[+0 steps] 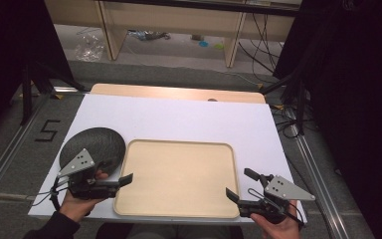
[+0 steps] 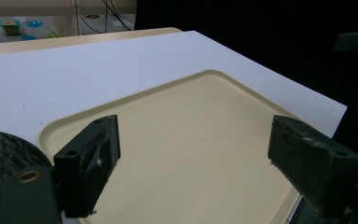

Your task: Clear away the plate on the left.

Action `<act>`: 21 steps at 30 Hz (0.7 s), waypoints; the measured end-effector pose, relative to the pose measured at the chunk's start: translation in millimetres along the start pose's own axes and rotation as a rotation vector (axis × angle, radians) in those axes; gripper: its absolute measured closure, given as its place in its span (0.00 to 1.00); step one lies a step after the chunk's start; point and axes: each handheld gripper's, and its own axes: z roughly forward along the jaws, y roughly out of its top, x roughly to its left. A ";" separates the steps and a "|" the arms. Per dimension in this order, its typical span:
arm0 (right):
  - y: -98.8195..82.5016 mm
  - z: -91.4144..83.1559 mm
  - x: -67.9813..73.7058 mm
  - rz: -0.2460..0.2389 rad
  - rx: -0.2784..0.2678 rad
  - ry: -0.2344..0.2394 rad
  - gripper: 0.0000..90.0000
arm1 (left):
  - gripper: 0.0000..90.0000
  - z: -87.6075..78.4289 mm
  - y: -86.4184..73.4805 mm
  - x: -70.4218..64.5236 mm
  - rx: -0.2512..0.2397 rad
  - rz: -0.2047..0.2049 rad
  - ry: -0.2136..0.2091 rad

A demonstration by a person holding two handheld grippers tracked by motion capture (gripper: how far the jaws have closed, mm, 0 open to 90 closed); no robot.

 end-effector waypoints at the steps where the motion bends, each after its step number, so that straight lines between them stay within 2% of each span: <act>1: 0.0 0.0 0.0 0.000 0.000 0.000 0.18 | 0.18 0.0 0.0 0.0 0.000 0.000 0.000; 2: 0.0 -0.6 0.6 0.012 0.014 0.005 0.18 | 0.18 0.2 -0.3 -0.3 0.004 -0.014 0.013; 6: 0.1 -0.3 0.0 -0.001 0.005 0.002 0.18 | 0.19 0.0 0.1 2.6 0.016 0.005 0.020; 8: 0.0 -0.4 1.3 0.012 0.022 0.011 0.18 | 0.18 -0.5 0.0 3.3 0.020 -0.007 0.029; 9: 0.1 -0.3 0.7 0.001 0.018 0.004 0.18 | 0.18 -1.6 0.5 6.0 0.021 0.013 0.036; 10: 0.1 -0.3 0.7 0.001 0.018 0.004 0.18 | 0.18 -1.6 0.5 6.0 0.021 0.013 0.036; 12: 0.1 -0.2 1.2 0.007 0.019 0.007 0.18 | 0.18 -2.8 0.2 7.7 0.020 -0.004 0.052; 13: -0.1 0.0 2.0 0.015 0.017 0.010 0.18 | 0.18 -3.8 0.7 9.5 0.021 0.007 0.057; 21: 0.2 -0.4 1.7 0.013 0.031 0.025 0.18 | 0.19 -8.3 1.4 16.1 0.005 -0.012 0.079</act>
